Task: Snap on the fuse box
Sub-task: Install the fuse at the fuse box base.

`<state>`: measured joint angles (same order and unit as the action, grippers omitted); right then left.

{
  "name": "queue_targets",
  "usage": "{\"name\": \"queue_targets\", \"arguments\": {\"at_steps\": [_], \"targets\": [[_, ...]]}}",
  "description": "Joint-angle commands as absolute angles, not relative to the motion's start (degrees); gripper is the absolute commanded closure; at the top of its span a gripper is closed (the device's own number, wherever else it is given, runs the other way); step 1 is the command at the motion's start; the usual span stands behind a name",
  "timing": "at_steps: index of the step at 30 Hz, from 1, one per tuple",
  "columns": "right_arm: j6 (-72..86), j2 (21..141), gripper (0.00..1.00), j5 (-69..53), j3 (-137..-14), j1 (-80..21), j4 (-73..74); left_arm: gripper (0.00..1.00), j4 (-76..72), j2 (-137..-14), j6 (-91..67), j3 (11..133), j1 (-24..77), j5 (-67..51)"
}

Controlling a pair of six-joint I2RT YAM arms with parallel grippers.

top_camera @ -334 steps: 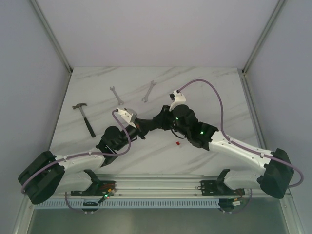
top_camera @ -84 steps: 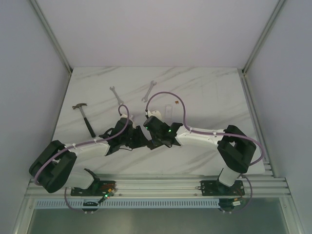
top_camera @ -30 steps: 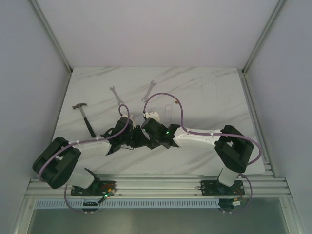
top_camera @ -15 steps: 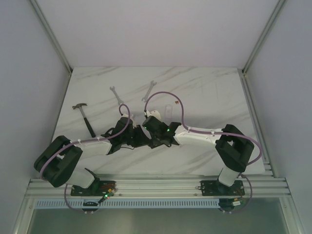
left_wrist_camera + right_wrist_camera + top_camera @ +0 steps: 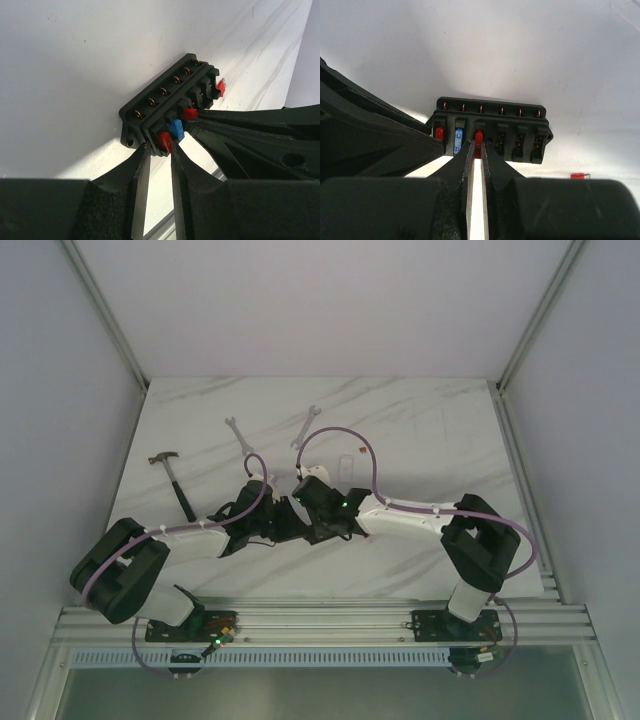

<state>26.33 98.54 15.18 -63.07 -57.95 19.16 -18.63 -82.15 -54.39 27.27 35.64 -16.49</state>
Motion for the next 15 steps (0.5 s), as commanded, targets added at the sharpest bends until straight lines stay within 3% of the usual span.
{"name": "queue_targets", "arguments": {"at_steps": [1,15], "targets": [[25.40,102.50,1.00,13.58,-62.16,-57.70,26.72,0.69,-10.44,-84.69,-52.21,25.62,35.11,-11.61],[25.14,104.07,1.00,14.17,-61.44,-57.41,29.09,0.69,-10.39,-84.76,-52.21,25.48,35.07,-11.62]]}}
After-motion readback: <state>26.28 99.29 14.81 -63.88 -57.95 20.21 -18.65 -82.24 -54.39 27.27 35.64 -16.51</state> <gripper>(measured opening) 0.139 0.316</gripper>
